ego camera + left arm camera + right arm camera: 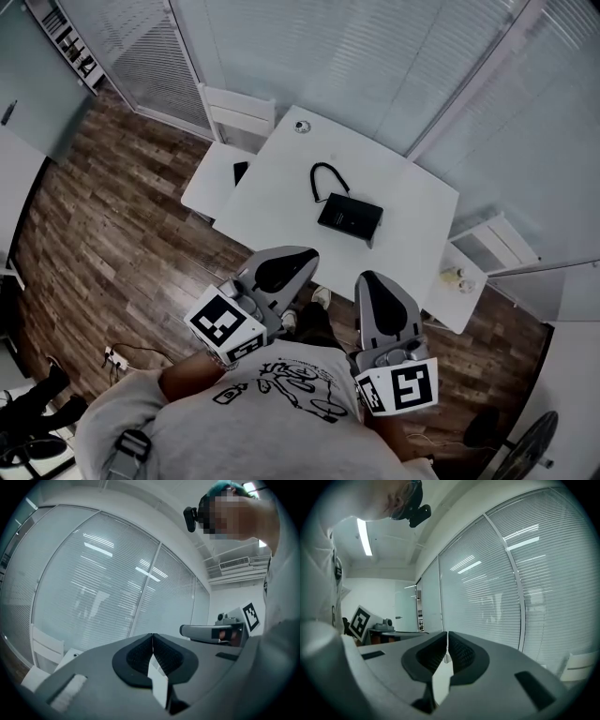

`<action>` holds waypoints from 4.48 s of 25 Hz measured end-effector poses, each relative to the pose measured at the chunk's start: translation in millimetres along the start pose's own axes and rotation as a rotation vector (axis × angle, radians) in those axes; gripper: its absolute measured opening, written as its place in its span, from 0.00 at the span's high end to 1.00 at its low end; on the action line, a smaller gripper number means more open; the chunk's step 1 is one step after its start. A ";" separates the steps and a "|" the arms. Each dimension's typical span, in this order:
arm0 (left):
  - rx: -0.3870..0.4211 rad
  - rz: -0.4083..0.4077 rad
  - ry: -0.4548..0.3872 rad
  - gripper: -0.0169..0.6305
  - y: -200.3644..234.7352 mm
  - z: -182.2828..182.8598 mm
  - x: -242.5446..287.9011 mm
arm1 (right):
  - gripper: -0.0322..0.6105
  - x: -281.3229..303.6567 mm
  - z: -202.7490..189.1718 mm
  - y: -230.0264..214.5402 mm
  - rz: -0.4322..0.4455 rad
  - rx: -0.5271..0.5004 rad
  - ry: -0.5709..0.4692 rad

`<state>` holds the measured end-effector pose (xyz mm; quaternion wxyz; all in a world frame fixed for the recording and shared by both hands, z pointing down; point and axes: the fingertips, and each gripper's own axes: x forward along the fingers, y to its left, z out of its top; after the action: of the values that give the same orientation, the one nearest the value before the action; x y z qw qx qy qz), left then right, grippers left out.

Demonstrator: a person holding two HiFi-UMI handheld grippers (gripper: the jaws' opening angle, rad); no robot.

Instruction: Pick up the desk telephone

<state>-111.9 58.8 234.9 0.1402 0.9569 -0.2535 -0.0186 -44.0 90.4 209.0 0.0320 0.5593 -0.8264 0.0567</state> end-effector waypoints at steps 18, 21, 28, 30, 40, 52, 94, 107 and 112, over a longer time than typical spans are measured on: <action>0.026 0.011 0.001 0.97 18.6 22.4 158.0 | 0.94 47.3 22.1 -160.2 0.003 0.008 -0.034; 0.023 0.013 0.000 0.97 17.0 21.3 174.4 | 0.94 48.5 22.3 -178.2 0.000 0.011 -0.036; -0.001 0.013 0.009 0.97 20.5 12.0 195.9 | 0.93 48.0 18.8 -195.5 -0.004 0.012 -0.028; 0.002 0.001 0.007 0.97 21.3 14.0 200.2 | 0.94 50.2 19.1 -198.4 -0.013 0.009 -0.027; 0.002 -0.027 0.011 0.97 57.8 31.6 198.8 | 0.94 86.9 29.4 -189.8 -0.039 0.001 -0.024; 0.002 -0.065 0.014 0.97 84.7 41.6 193.6 | 0.94 111.2 31.7 -180.5 -0.083 -0.009 -0.015; -0.088 -0.013 0.300 0.96 151.5 -123.9 206.0 | 0.93 130.4 -138.6 -213.9 -0.134 0.144 0.234; -0.131 0.033 0.386 0.96 181.4 -197.5 206.5 | 0.85 135.1 -211.1 -221.8 -0.134 0.194 0.321; -0.137 0.038 0.426 0.95 189.7 -227.1 209.2 | 0.82 138.6 -241.6 -226.5 -0.128 0.227 0.345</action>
<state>3.5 -142.9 513.1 0.2556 0.9225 -0.2343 0.1696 112.1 -89.2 477.9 0.1130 0.5929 -0.7596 0.2422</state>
